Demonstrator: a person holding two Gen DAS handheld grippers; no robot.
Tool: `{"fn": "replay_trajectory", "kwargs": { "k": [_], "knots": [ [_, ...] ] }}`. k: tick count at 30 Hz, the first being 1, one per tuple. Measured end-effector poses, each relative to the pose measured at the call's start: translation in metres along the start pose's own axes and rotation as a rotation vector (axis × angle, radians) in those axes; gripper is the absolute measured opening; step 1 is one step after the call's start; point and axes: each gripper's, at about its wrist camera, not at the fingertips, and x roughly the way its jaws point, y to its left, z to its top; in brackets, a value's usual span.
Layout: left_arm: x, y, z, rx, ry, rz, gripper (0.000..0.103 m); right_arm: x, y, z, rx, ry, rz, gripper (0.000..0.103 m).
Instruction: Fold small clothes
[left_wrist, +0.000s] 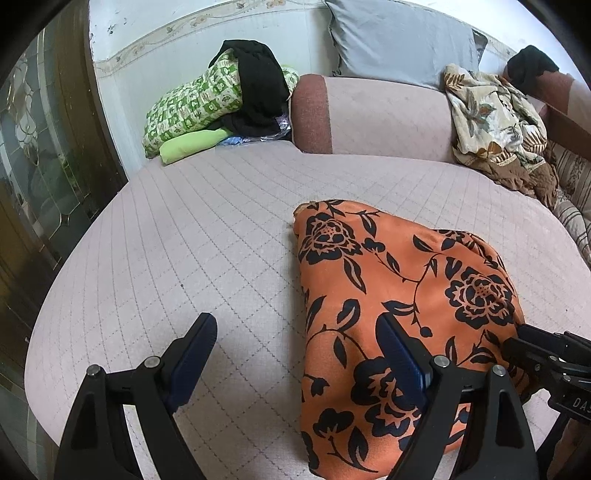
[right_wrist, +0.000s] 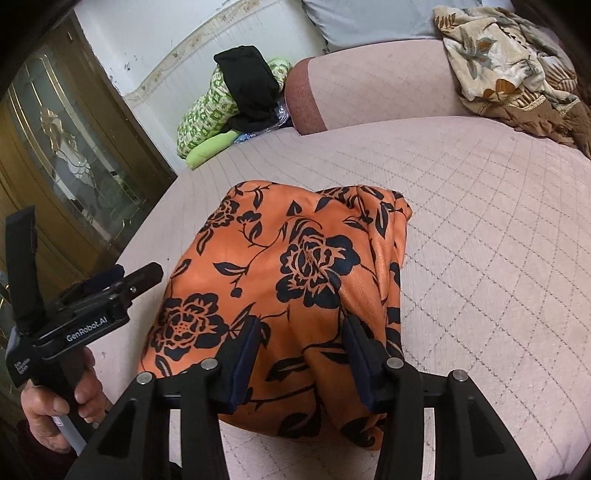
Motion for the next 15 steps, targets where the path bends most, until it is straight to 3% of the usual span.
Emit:
{"fn": "replay_trajectory", "kwargs": {
  "k": [8, 15],
  "knots": [
    [0.01, -0.002, -0.001, 0.005, 0.033, 0.01, 0.088, 0.006, -0.003, 0.005, 0.005, 0.038, 0.003, 0.049],
    [0.017, 0.007, 0.011, -0.06, 0.023, -0.027, 0.088, 0.001, -0.008, 0.048, 0.068, -0.017, 0.069, 0.05]
  ]
}}
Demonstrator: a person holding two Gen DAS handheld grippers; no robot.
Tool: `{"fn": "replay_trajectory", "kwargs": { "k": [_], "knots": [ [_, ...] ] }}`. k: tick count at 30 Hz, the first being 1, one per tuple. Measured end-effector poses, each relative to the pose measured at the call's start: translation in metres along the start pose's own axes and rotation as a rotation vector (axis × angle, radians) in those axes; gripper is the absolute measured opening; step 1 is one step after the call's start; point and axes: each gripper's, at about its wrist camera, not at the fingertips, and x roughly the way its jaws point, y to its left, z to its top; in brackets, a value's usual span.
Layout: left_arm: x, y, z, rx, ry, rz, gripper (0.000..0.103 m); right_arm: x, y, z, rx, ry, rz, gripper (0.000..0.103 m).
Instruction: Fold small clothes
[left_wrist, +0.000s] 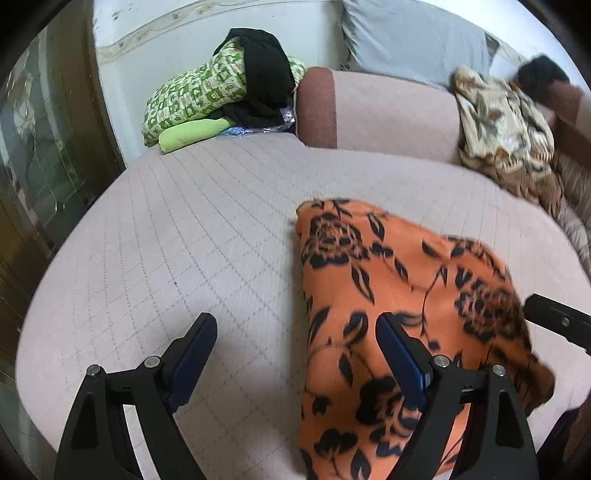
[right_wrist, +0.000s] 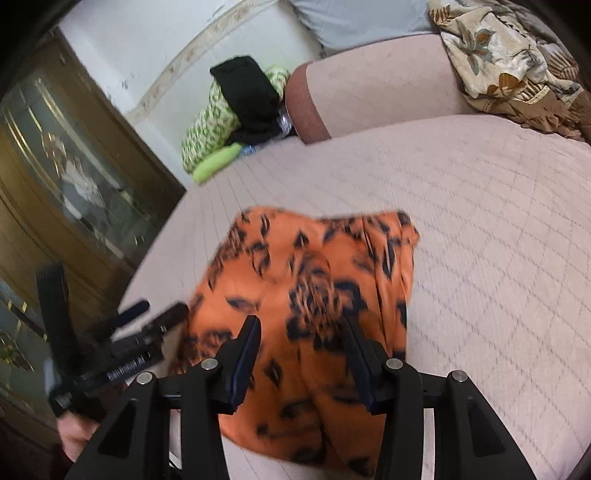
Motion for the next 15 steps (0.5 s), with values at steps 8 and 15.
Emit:
{"fn": "replay_trajectory", "kwargs": {
  "k": [8, 15],
  "knots": [
    [0.051, -0.005, 0.013, -0.032, 0.122, -0.016, 0.088, 0.052, -0.014, 0.038, 0.076, 0.03, -0.008, 0.05],
    [0.06, -0.015, 0.009, 0.032, 0.136, -0.006, 0.093, 0.093, -0.044, 0.042, 0.185, 0.107, 0.022, 0.05]
  ]
}}
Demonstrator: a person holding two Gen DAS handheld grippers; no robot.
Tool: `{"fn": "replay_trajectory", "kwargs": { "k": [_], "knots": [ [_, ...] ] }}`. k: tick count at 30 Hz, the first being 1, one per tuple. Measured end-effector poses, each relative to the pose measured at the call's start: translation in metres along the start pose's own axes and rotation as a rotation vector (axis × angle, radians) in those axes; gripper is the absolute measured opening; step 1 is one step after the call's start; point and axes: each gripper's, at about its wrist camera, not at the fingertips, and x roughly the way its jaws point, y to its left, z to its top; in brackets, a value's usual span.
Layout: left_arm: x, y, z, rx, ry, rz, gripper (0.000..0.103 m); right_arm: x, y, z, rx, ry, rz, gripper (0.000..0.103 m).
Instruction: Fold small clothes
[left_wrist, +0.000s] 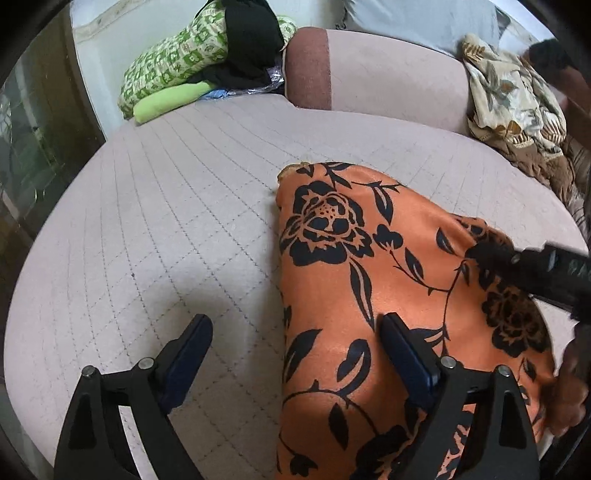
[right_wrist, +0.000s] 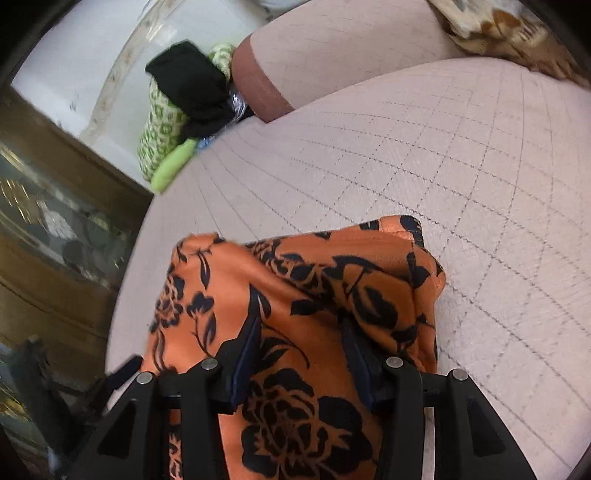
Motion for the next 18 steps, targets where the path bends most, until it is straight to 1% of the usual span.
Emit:
{"fn": "replay_trajectory", "kwargs": {
  "k": [3, 5, 6, 9, 11, 13, 15, 18],
  "knots": [
    [-0.007, 0.001, -0.001, 0.002, -0.007, 0.0, 0.093, -0.014, 0.003, -0.004, -0.008, -0.023, -0.018, 0.05],
    [-0.013, -0.001, -0.003, 0.013, -0.015, 0.025, 0.093, -0.03, 0.009, -0.01, -0.036, -0.045, -0.033, 0.051],
    [-0.018, -0.003, -0.004, 0.023, -0.02, 0.04, 0.093, -0.043, 0.015, -0.016, -0.068, -0.062, -0.044, 0.053],
    [-0.036, -0.016, -0.01, 0.101, -0.078, 0.096, 0.093, -0.076, 0.027, -0.031, -0.146, -0.118, -0.115, 0.059],
    [-0.051, -0.026, -0.016, 0.158, -0.121, 0.129, 0.093, -0.1, 0.034, -0.046, -0.195, -0.157, -0.17, 0.062],
    [-0.068, -0.037, -0.026, 0.207, -0.161, 0.141, 0.093, -0.118, 0.037, -0.056, -0.216, -0.18, -0.212, 0.062],
    [-0.085, -0.046, -0.037, 0.235, -0.194, 0.151, 0.093, -0.135, 0.038, -0.068, -0.23, -0.194, -0.246, 0.062],
    [-0.111, -0.054, -0.048, 0.234, -0.234, 0.127, 0.093, -0.155, 0.037, -0.086, -0.239, -0.211, -0.289, 0.063]
  ]
}}
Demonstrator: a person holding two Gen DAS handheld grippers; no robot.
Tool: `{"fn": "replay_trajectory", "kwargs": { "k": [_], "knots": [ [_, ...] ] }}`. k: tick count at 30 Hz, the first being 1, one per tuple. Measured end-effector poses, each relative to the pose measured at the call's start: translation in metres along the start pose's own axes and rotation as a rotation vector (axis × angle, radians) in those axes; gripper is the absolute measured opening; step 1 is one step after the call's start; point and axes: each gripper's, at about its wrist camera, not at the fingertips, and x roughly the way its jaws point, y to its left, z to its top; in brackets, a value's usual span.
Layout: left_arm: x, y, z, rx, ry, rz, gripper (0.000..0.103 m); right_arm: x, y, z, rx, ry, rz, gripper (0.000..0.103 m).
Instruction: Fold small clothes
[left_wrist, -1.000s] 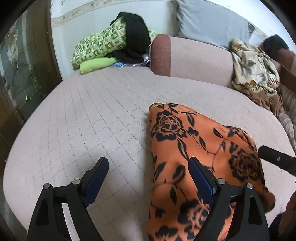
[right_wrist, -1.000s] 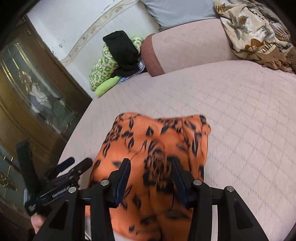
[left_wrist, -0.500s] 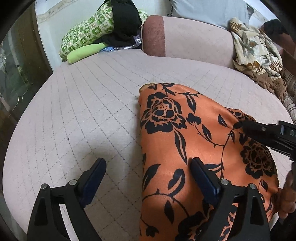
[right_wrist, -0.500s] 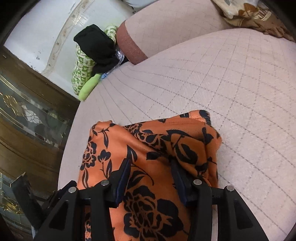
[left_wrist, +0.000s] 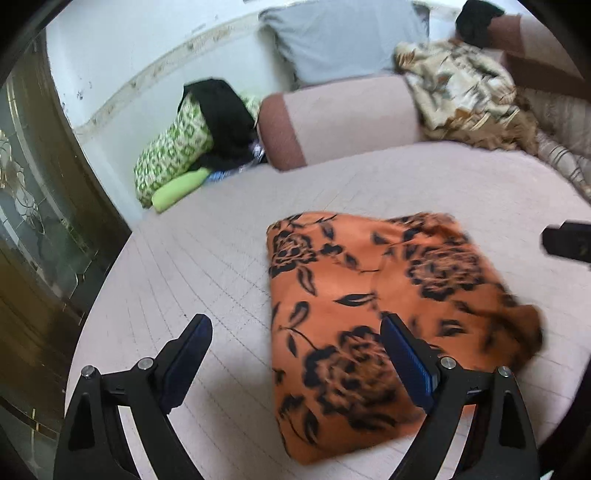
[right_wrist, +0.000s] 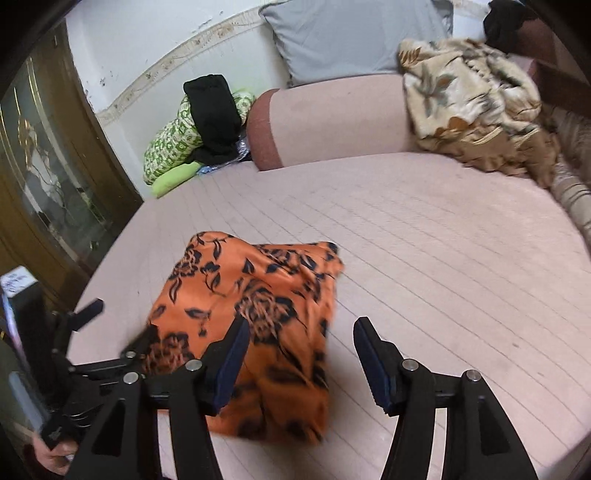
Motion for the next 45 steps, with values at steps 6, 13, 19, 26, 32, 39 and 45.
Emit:
{"fn": "replay_trajectory", "kwargs": {
  "k": [6, 13, 19, 26, 32, 39, 45],
  "knots": [
    [-0.057, 0.011, -0.008, -0.17, -0.048, -0.018, 0.093, -0.039, -0.008, -0.017, -0.013, -0.033, -0.023, 0.063],
    [-0.093, 0.029, -0.015, -0.256, -0.071, 0.036, 0.093, -0.076, 0.006, -0.016, -0.035, -0.098, -0.002, 0.063],
    [-0.128, 0.041, -0.013, -0.249, -0.123, 0.078, 0.094, -0.096, 0.031, -0.02, -0.065, -0.13, 0.046, 0.064],
    [-0.165, 0.053, -0.009, -0.275, -0.176, 0.094, 0.099, -0.119, 0.053, -0.024, -0.103, -0.153, 0.081, 0.064],
    [-0.196, 0.055, -0.004, -0.263, -0.218, 0.111, 0.099, -0.142, 0.06, -0.026, -0.133, -0.19, 0.08, 0.064],
    [-0.229, 0.062, 0.004, -0.286, -0.267, 0.114, 0.1, -0.17, 0.065, -0.023, -0.139, -0.247, 0.08, 0.065],
    [-0.256, 0.069, 0.009, -0.31, -0.295, 0.162, 0.1, -0.192, 0.069, -0.019, -0.143, -0.3, 0.088, 0.067]
  ]
}}
